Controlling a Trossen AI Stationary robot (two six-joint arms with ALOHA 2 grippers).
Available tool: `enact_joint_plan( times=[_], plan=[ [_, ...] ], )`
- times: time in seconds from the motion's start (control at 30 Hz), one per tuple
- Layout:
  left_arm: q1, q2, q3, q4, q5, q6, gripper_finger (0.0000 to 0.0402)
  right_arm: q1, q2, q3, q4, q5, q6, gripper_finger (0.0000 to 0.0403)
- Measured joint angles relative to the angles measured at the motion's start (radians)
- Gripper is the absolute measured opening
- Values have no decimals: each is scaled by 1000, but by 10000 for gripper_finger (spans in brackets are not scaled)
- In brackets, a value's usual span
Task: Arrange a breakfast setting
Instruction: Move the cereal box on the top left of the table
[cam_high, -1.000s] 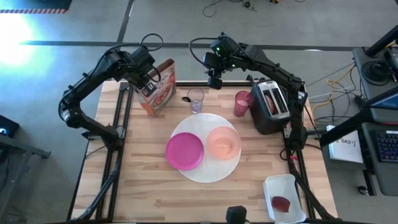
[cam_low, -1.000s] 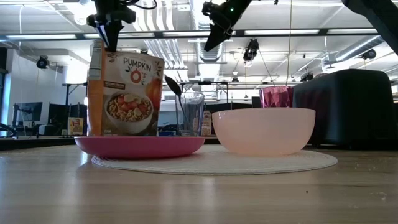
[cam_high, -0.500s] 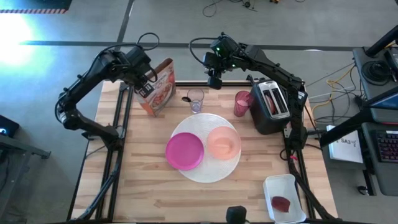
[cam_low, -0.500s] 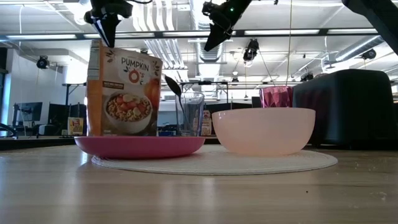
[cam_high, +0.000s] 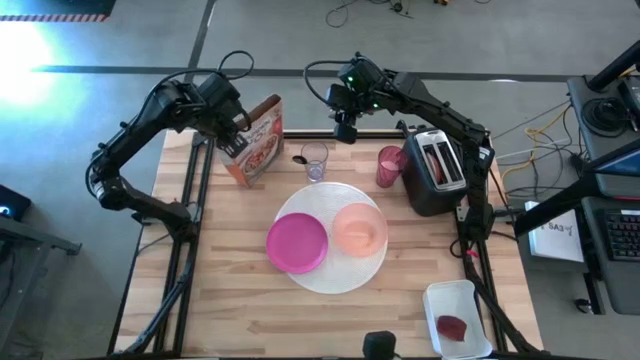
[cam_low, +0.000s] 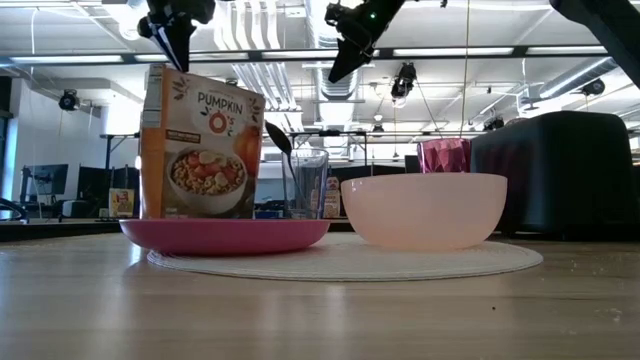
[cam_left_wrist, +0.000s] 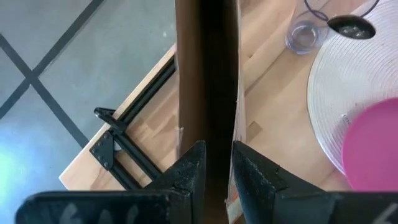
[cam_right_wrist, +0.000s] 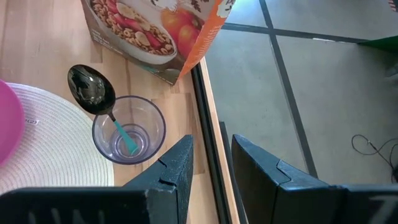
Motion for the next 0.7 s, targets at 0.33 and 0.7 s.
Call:
enact_joint_plan(
  times=[0.33,0.7],
  plan=[
    [0,0,70,37,0,29,64,0,0,-2,0,0,0,100],
    [0,28,78,61,-8,50,64,0,0,-3,0,0,13,100]
  ],
)
